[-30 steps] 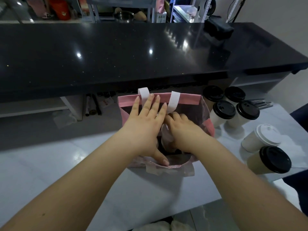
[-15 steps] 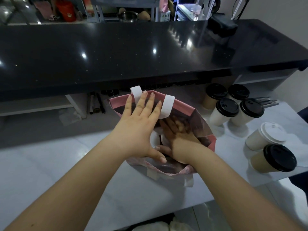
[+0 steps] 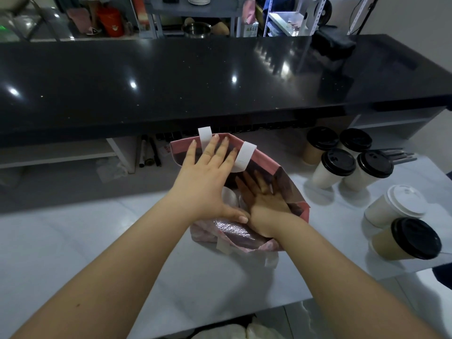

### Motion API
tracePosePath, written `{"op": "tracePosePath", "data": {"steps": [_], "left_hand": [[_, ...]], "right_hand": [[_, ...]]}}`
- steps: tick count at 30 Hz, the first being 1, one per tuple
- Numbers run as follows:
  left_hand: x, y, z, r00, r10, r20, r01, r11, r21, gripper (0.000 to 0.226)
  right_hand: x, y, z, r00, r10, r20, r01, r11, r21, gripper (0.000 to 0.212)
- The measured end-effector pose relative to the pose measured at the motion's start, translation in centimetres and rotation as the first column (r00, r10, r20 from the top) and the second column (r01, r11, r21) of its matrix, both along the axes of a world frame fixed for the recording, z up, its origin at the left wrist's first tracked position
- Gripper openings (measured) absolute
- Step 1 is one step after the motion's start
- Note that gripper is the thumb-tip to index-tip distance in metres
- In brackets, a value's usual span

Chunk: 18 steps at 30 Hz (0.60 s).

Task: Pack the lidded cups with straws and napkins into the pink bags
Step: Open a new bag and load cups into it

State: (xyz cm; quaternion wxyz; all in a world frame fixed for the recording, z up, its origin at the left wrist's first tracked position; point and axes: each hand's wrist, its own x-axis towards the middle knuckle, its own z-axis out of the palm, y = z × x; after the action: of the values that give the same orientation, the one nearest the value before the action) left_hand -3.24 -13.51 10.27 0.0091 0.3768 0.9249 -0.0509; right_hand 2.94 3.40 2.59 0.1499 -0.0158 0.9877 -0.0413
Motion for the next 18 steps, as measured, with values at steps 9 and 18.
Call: {"op": "tracePosePath", "data": {"steps": [9,18], "left_hand": [[-0.1,1.0,0.6,1.000,0.005,0.021,-0.008,0.990,0.144,0.118],[0.5,0.2,3.0,0.999,0.008,-0.047,0.011,0.916,0.402,0.056]], "right_hand": [[-0.9,-0.1,2.8,0.973,0.000,0.231,-0.002,1.000,0.010,0.073],[1.2,1.7,12.5,0.998,-0.064,0.019,0.067,0.977,-0.202,0.052]]}}
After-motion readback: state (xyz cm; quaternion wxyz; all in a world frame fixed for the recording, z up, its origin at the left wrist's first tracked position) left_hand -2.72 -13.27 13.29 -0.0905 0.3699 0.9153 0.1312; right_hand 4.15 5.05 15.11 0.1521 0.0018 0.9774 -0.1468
